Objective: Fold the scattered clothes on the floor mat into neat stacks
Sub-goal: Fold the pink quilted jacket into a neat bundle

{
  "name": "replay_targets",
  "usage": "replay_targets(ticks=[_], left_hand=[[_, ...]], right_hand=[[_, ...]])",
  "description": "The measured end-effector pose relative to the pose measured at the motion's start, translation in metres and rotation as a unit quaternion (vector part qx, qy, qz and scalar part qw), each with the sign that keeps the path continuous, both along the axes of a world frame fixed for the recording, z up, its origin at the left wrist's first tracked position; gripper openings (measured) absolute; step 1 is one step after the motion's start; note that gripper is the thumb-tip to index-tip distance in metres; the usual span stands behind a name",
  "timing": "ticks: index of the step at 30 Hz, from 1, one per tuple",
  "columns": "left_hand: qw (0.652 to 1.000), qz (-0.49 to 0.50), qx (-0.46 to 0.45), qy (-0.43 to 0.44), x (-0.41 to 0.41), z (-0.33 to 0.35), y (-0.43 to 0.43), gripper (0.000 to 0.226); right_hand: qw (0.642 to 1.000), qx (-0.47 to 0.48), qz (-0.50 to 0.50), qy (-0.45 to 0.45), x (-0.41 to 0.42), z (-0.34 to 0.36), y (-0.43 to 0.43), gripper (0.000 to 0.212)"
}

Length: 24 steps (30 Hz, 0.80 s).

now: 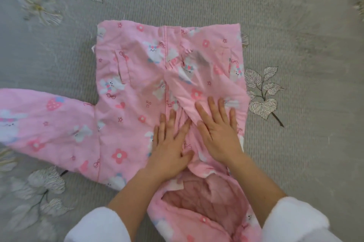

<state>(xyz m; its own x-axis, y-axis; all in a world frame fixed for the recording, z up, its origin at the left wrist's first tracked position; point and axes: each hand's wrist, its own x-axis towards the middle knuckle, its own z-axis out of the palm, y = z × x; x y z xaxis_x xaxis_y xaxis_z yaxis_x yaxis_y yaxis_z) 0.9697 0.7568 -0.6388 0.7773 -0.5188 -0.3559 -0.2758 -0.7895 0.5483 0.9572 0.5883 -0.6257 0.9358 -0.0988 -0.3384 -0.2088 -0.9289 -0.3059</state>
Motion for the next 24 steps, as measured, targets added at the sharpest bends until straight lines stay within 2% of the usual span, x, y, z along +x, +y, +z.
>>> replay_targets(ticks=[2, 3, 5, 7, 9, 11, 13, 14, 15, 16, 17, 19, 21, 22, 24], left_hand=[[0.987, 0.117, -0.079, -0.077, -0.002, 0.014, 0.021, 0.07], [0.969, 0.205, -0.086, -0.105, -0.004, 0.017, 0.033, 0.066], [0.907, 0.397, -0.056, -0.127, -0.003, 0.023, 0.067, 0.069], [0.815, 0.569, -0.024, -0.109, 0.005, 0.025, 0.101, 0.076], [0.728, 0.681, -0.031, -0.075, 0.016, 0.024, 0.128, 0.073], [0.629, 0.767, -0.117, -0.047, 0.029, 0.021, 0.145, 0.053], [0.505, 0.837, -0.212, 0.003, 0.043, 0.025, 0.155, 0.043], [0.458, 0.852, -0.253, 0.029, 0.048, 0.028, 0.159, 0.035], [0.435, 0.854, -0.284, 0.042, 0.052, 0.033, 0.16, 0.023], [0.446, 0.843, -0.298, 0.032, 0.056, 0.041, 0.158, 0.016], [0.488, 0.821, -0.296, -0.001, 0.059, 0.048, 0.155, 0.013], [0.612, 0.742, -0.246, -0.122, 0.061, 0.062, 0.144, 0.01], [0.743, 0.596, -0.2, -0.23, 0.057, 0.067, 0.126, 0.025], [0.802, 0.51, -0.186, -0.251, 0.054, 0.067, 0.114, 0.029], [0.898, 0.343, -0.152, -0.23, 0.047, 0.061, 0.088, 0.048]], right_hand=[[1.0, -0.02, 0.005, 0.009, 0.0, -0.002, 0.003, 0.053], [0.999, -0.032, 0.009, 0.017, -0.001, -0.004, 0.002, 0.055], [0.998, -0.052, 0.023, 0.034, -0.002, -0.007, 0.004, 0.059], [0.997, -0.061, 0.028, 0.047, -0.003, -0.01, 0.006, 0.063], [0.995, -0.066, 0.03, 0.063, -0.001, -0.013, 0.008, 0.067], [0.994, -0.073, 0.034, 0.077, 0.002, -0.014, 0.008, 0.069], [0.992, -0.074, 0.036, 0.095, 0.005, -0.013, 0.008, 0.07], [0.991, -0.074, 0.037, 0.102, 0.006, -0.012, 0.009, 0.071], [0.991, -0.075, 0.039, 0.107, 0.006, -0.011, 0.009, 0.071], [0.99, -0.077, 0.04, 0.111, 0.007, -0.01, 0.01, 0.071], [0.99, -0.077, 0.041, 0.115, 0.007, -0.01, 0.011, 0.071], [0.989, -0.073, 0.04, 0.12, 0.008, -0.008, 0.011, 0.071], [0.989, -0.07, 0.038, 0.123, 0.009, -0.007, 0.011, 0.071], [0.989, -0.069, 0.039, 0.123, 0.009, -0.007, 0.011, 0.071], [0.99, -0.066, 0.039, 0.122, 0.009, -0.007, 0.011, 0.072]])
